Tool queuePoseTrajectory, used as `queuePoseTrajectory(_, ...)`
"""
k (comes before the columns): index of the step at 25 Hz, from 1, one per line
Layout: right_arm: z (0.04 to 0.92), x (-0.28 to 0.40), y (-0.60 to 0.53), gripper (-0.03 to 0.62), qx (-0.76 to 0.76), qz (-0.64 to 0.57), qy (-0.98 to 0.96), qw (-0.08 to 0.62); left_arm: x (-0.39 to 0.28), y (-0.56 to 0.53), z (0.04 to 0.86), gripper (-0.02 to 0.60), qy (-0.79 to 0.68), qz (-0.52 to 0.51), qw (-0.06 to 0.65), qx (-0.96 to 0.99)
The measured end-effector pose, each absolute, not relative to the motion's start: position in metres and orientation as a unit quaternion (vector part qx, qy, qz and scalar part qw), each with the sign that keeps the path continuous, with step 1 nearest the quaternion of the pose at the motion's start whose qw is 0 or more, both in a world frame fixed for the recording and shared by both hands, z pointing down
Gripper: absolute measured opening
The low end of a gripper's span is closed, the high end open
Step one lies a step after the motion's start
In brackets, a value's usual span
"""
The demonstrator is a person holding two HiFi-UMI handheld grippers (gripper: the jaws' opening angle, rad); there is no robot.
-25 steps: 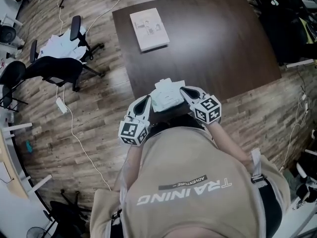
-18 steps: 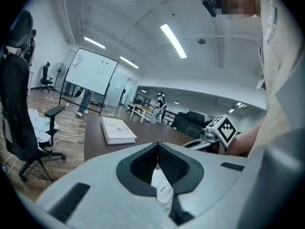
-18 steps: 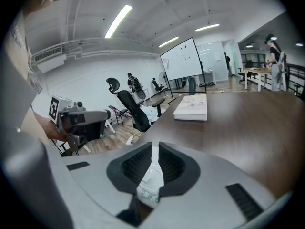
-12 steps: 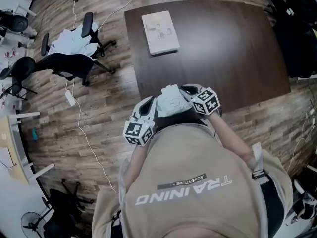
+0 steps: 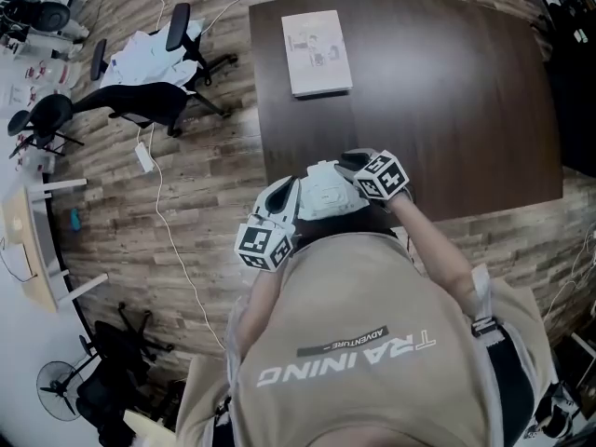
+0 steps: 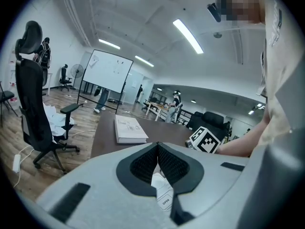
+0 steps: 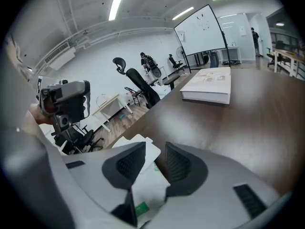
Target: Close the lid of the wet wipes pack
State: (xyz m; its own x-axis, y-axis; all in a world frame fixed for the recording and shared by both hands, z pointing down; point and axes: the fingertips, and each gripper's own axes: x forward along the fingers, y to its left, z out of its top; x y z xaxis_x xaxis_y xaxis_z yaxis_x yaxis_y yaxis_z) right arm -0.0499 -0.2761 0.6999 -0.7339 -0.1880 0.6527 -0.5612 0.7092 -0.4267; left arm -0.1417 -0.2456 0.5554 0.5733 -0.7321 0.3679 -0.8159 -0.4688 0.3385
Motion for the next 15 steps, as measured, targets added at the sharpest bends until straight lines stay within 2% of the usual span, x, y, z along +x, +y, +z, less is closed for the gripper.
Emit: queuePoseTrajectory(15,0.726,-0.068,-0.272,0.085,0.098,0.388,-0.862,0.312,-0.154,-0.229,0.564,0.009,-0.517,0.076,0.269,0.809)
